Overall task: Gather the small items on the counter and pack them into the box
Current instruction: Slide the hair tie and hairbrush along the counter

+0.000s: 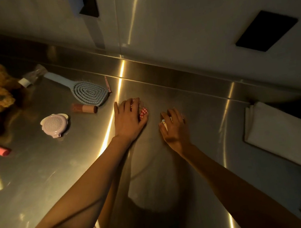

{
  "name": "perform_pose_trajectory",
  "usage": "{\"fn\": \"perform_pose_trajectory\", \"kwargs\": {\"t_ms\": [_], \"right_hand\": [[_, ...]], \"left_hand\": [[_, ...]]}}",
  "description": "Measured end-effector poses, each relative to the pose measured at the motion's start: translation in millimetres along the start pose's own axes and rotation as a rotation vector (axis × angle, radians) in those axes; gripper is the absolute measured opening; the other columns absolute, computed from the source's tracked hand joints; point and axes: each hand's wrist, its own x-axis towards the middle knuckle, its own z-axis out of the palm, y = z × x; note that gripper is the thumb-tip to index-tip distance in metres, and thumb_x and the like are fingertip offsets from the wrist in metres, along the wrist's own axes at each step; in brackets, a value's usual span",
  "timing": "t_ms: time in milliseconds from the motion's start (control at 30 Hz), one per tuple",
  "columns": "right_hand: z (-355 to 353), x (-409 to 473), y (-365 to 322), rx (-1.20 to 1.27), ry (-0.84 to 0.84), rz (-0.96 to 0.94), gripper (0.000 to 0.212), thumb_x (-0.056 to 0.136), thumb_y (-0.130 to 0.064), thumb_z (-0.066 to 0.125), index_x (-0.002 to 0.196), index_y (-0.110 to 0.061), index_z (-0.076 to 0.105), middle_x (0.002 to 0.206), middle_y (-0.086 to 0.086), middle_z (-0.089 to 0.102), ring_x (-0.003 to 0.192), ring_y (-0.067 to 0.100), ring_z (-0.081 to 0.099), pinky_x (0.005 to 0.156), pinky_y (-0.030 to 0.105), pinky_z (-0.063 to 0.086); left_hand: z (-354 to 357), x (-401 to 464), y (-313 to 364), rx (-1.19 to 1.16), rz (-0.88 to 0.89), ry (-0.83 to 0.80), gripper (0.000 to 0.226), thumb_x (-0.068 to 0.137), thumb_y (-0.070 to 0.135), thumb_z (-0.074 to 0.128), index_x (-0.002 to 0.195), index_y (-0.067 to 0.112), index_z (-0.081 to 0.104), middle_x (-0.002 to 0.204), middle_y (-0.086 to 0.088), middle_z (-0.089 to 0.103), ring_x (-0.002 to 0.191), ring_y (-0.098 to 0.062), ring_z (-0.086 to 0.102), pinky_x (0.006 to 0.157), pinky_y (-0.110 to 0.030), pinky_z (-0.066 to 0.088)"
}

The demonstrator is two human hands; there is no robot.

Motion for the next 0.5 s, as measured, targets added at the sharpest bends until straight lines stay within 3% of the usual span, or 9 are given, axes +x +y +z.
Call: {"fn": "perform_pose_trajectory", "kwargs": {"t_ms": [167,333,500], "right_hand": [[-9,-32,15,-0.042,-0.022,0.021,0.047,0.087,-0.038,0.040,0.118,-0.012,0.063,0.123,0.017,0.059,0.119,0.035,0.052,0.097,0.047,0.040],[-24,-71,31,-0.032,0.005,0.030,0.047,0.086,-0.036,0.041,0.117,-0.010,0.064,0.121,0.019,0.060,0.116,0.037,0.055,0.094,0.050,0.042],[-37,-113,57,-0.036,-0.065,0.024,0.048,0.091,-0.039,0.036,0.125,-0.013,0.059,0.131,0.016,0.054,0.126,0.033,0.046,0.102,0.049,0.035]], "left_hand": [[1,-33,24,-0.034,0.030,-0.006,0.063,0.089,0.056,0.047,0.137,0.015,0.044,0.132,-0.011,0.051,0.121,-0.030,0.045,0.111,-0.045,0.022],[1,-70,55,-0.046,0.052,-0.017,0.062,0.090,0.054,0.047,0.138,0.015,0.044,0.134,-0.012,0.051,0.122,-0.030,0.044,0.110,-0.042,0.019],[2,-115,91,-0.061,0.051,-0.056,0.065,0.090,0.058,0.045,0.140,0.017,0.041,0.138,-0.011,0.048,0.127,-0.029,0.042,0.112,-0.043,0.022]]}}
